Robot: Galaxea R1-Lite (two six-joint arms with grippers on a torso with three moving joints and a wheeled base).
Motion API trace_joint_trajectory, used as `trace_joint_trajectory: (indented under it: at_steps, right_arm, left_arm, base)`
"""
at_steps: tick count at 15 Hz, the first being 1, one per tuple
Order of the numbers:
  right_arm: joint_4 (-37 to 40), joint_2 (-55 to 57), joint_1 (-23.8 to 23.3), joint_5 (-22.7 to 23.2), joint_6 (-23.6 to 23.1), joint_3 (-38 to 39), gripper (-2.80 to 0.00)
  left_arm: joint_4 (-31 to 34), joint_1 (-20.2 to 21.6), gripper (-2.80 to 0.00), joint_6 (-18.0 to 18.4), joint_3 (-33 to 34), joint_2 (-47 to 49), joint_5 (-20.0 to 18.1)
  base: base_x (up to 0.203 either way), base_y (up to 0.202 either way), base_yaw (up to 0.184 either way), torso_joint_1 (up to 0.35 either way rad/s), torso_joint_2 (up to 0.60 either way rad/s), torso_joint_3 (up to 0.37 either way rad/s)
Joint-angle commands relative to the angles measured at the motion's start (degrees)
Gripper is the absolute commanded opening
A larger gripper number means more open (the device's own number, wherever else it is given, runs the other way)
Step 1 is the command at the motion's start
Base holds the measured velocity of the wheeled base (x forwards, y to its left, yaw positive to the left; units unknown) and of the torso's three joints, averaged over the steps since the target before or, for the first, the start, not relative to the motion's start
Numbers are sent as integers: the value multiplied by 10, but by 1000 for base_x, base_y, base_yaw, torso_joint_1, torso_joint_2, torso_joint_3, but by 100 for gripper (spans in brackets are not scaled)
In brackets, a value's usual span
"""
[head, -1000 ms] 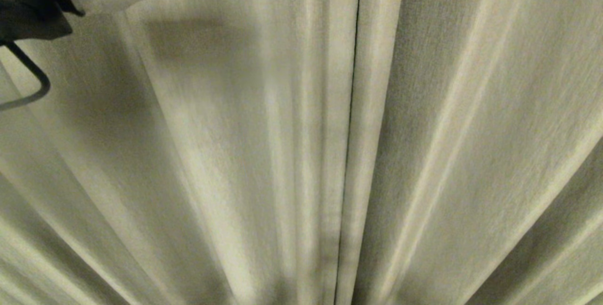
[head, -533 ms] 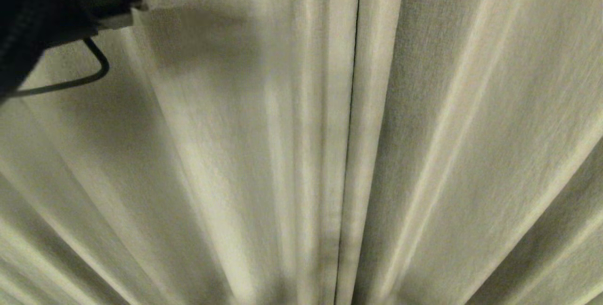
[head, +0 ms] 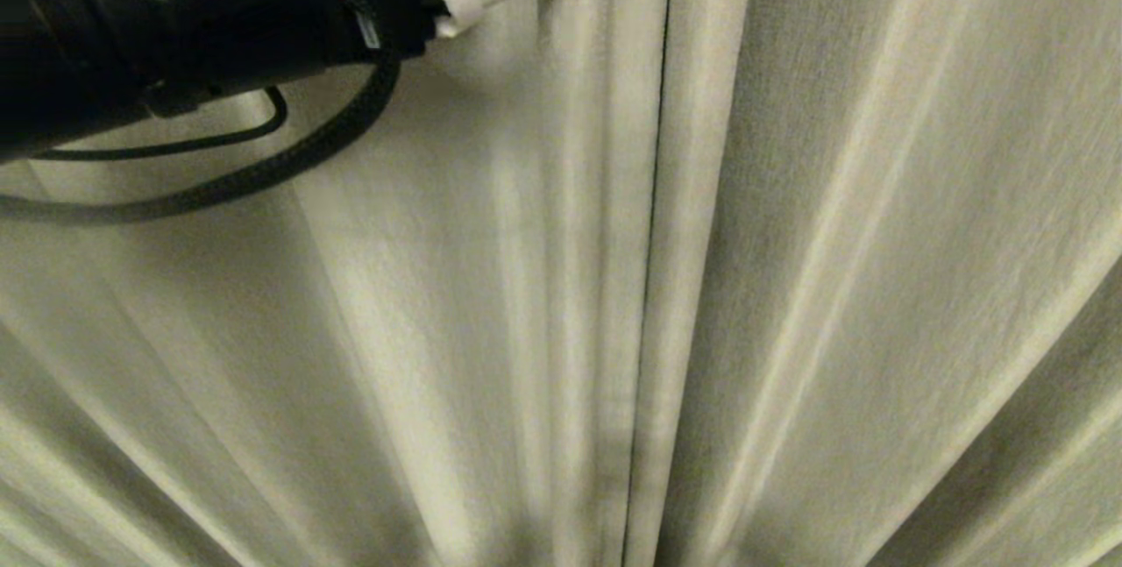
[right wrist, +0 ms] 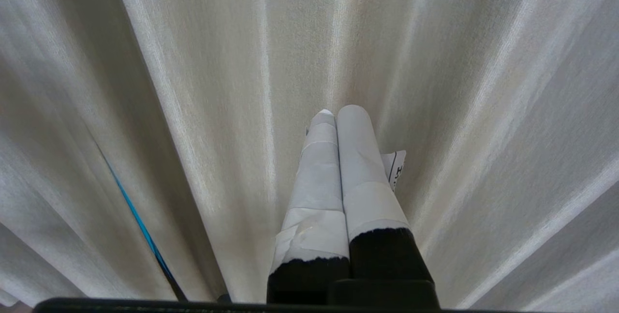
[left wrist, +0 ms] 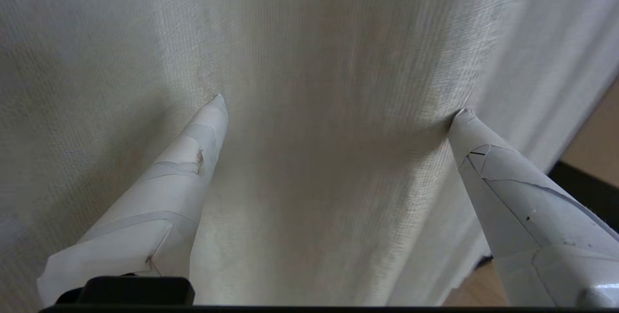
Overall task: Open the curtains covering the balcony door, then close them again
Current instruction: Pull the outer curtains open on both sides
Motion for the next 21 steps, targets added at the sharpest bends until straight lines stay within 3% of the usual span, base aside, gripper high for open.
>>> trace_joint_trajectory:
  at_steps: [1,5,12,17,21]
  right_arm:
    - [0,1,0,0,0,0,-280]
    - [0,1,0,0,0,0,-280]
    - [0,1,0,0,0,0,-280]
    - [0,1,0,0,1,0,-280]
    - [0,1,0,0,0,0,-280]
  left_arm:
    - [3,-22,0,1,-14,20,29]
    - [11,-41,0,5,-18,25,37]
    - [72,-94,0,7,-18,-1,106]
    - [70,-93,0,33,-20,37,182]
    - [67,-70,0,58,-43,74,202]
  base:
    - [0,0,0,0,0,0]
    - [0,0,0,0,0,0]
    - [0,0,0,0,0,0]
    - [0,0,0,0,0,0]
    - [0,0,0,0,0,0]
